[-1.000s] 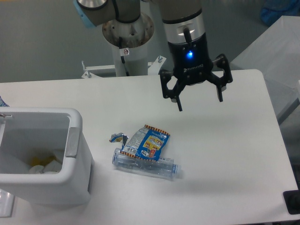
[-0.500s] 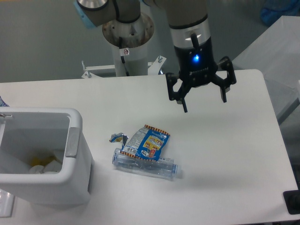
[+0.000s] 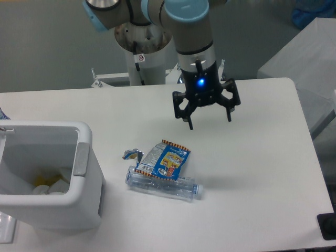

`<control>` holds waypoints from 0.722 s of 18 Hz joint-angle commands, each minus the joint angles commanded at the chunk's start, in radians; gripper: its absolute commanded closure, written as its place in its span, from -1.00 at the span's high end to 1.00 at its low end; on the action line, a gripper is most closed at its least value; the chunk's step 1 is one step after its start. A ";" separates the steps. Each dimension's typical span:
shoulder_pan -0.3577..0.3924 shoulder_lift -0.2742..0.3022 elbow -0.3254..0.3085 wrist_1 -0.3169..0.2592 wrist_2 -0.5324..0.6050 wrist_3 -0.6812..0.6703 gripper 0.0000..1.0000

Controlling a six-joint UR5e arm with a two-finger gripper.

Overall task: Place the trash in the trash can
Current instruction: 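Move the open gripper over the blue snack wrapper, then lower the gripper and close it on the wrapper's edge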

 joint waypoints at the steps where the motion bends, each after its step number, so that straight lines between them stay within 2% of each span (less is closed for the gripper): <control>1: -0.011 0.000 -0.006 0.002 0.002 0.011 1.00; 4: -0.054 -0.014 -0.008 0.003 0.017 0.011 1.00; 7: -0.141 -0.058 -0.018 0.003 0.046 -0.001 1.00; 10: -0.187 -0.104 -0.051 0.003 0.051 -0.015 1.00; 13: -0.227 -0.144 -0.054 0.003 0.058 -0.012 1.00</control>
